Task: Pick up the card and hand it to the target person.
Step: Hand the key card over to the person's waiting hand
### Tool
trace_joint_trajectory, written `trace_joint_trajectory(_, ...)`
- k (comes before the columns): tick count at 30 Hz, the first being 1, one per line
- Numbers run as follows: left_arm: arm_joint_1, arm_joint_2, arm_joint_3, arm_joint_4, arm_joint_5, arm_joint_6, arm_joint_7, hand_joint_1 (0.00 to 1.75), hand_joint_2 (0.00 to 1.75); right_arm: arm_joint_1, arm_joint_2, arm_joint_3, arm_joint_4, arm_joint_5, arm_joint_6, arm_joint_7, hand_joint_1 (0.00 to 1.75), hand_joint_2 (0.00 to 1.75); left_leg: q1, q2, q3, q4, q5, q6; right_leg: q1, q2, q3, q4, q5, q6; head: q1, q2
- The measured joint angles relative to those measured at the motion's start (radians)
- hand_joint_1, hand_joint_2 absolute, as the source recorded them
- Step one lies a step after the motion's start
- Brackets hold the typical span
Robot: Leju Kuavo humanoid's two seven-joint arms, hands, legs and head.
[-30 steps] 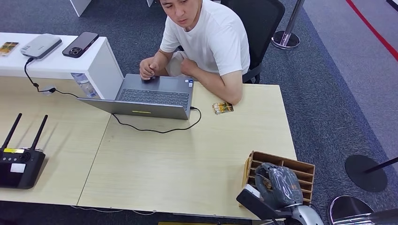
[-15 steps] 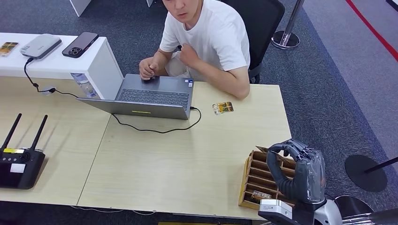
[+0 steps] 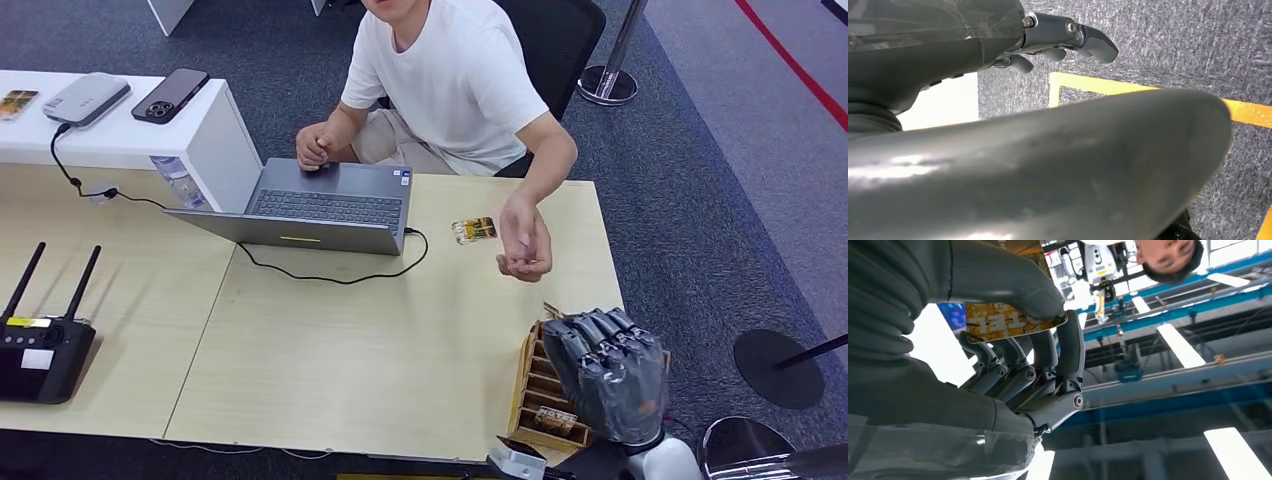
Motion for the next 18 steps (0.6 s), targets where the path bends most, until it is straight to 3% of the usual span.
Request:
trace_joint_trajectory(4, -0.006, 0.0, -0.02, 0.0, -0.007, 0.0, 0.003, 0.0, 0.0, -0.1, 0.019, 0.081, 0.14, 0.075, -0.024, 0.038, 1.57, 1.75, 0.0, 0.001, 0.0, 0.0, 0.002, 0.0, 0.0, 0.0, 0.0, 0.0, 0.001, 0.0, 0.0, 0.0)
trace_joint_trajectory(12, -0.009, 0.0, -0.039, 0.0, -0.008, 0.0, 0.007, 0.0, 0.0, -0.288, 0.048, 0.205, 0.368, 0.101, -0.025, 0.103, 1.57, 1.75, 0.0, 0.001, 0.0, 0.0, 0.003, 0.0, 0.0, 0.0, 0.0, 0.0, 0.001, 0.0, 0.0, 0.0)
trace_joint_trajectory(18, -0.011, 0.0, -0.056, 0.0, -0.008, 0.0, 0.012, 0.0, 0.0, -0.421, 0.04, 0.332, 0.502, 0.105, -0.026, 0.256, 1.57, 1.75, 0.0, 0.001, 0.0, 0.0, 0.003, 0.0, 0.0, 0.0, 0.0, 0.0, 0.001, 0.0, 0.0, 0.0)
